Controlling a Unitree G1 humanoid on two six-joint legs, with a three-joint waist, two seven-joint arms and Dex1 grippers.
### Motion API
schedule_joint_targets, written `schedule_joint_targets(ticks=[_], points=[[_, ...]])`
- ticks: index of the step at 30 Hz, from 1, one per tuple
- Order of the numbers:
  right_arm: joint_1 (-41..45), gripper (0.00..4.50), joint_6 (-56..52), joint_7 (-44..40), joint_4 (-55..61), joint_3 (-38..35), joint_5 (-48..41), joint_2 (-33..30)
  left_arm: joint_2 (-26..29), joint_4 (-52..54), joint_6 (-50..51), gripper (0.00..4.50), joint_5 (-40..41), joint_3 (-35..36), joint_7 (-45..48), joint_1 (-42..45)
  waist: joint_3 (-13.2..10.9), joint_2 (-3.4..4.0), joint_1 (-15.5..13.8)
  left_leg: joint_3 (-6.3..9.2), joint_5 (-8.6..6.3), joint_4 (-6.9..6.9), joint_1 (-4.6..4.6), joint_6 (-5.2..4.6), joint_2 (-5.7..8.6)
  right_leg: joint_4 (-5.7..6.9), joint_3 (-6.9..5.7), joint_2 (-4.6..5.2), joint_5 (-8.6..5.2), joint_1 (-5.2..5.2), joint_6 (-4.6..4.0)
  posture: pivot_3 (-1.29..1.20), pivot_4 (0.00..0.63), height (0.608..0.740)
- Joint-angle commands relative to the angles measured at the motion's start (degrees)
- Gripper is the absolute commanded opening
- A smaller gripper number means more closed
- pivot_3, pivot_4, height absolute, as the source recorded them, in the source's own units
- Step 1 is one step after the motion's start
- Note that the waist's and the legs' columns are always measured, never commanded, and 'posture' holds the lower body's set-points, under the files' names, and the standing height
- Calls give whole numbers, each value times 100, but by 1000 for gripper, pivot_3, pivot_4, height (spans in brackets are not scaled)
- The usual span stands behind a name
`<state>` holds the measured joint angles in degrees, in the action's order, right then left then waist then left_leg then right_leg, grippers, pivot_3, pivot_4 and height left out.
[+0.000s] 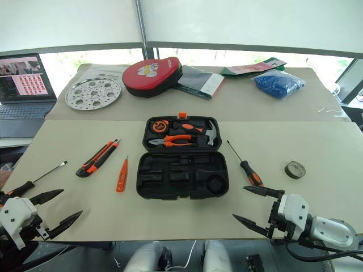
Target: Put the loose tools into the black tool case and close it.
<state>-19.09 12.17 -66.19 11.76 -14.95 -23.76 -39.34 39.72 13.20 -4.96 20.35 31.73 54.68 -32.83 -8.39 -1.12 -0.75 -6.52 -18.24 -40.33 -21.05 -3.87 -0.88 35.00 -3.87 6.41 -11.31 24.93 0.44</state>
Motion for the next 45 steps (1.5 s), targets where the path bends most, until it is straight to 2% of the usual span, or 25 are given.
schedule_joint_targets(ticks=[1,3,5,10,15,20,23,25,27,31,36,39,45], points=[[99,4439,16,-229,146,35,-554,122,-101,158,470,4500,633,485,-180,-65,0,-2,1,0,0,0,0,0,0,0,0,0,0,0,0,0,150,740],[286,4439,-71,-325,416,181,-1254,474,-295,139,1061,4500,1258,952,-356,-272,4,-15,30,1,0,0,0,0,-7,0,0,-3,1,1,1,0,150,740],[479,4439,-253,-213,689,271,-1642,702,-525,83,1160,4500,1299,1220,-461,-563,5,-18,96,2,-4,1,4,4,-26,0,1,-10,0,2,-2,0,150,740],[779,4439,-198,-55,986,439,-1755,1115,-786,-147,1861,4500,1690,1730,-744,-960,9,-23,71,1,-8,1,8,2,-25,2,0,-12,-3,2,-5,0,150,740],[833,4439,-131,40,1090,554,-1616,1347,-516,-366,2880,4500,2259,2075,-921,-884,23,-44,-51,5,-11,-1,16,-1,-21,2,-11,-8,-17,11,-28,0,150,740],[806,4439,-158,147,1223,667,-1495,1379,356,-808,3425,4500,2285,2269,-1036,-227,34,-62,-65,8,-5,-1,24,8,-19,15,-14,-11,-22,6,-38,0,150,740],[842,4439,-180,222,1234,717,-1374,1327,1707,-1676,3435,4500,1474,1622,-766,455,37,-70,-58,6,16,0,27,48,-16,24,-10,-13,-15,-11,-29,0,150,740],[892,4439,-187,230,1188,741,-1339,1307,2224,-2318,3409,4500,1146,1171,-638,920,36,-67,-57,6,24,2,30,61,-15,29,-14,-21,-11,-10,-25,0,150,740],[957,4439,-166,212,1098,727,-1331,1290,2533,-2910,3336,4500,860,589,-389,1419,35,-58,-21,-1,25,8,34,63,-11,30,-7,-20,-11,-9,-25,0,150,740],[1026,4439,-115,191,1017,703,-1308,1276,2787,-3725,3449,4500,473,-357,16,2408,38,-64,74,-18,28,40,44,70,-7,29,2,-18,-9,-2,-19,0,150,740],[1000,4439,-139,281,1166,660,-1292,1237,3058,-4125,3521,4500,100,-907,591,2559,40,-69,138,-22,28,44,46,102,-16,80,-7,-33,-41,21,-42,0,150,740],[984,4500,-193,395,1266,672,-1255,1218,3035,-4352,3258,3742,-73,-946,635,2632,31,-55,145,-33,25,49,69,108,-17,97,1,-29,-60,19,-55,0,150,740],[1094,4500,-310,608,1374,752,-1174,1176,2712,-4305,2706,1469,41,-692,877,2688,30,-51,114,-29,21,50,78,113,-22,113,0,-19,-66,18,-62,0,150,740]])
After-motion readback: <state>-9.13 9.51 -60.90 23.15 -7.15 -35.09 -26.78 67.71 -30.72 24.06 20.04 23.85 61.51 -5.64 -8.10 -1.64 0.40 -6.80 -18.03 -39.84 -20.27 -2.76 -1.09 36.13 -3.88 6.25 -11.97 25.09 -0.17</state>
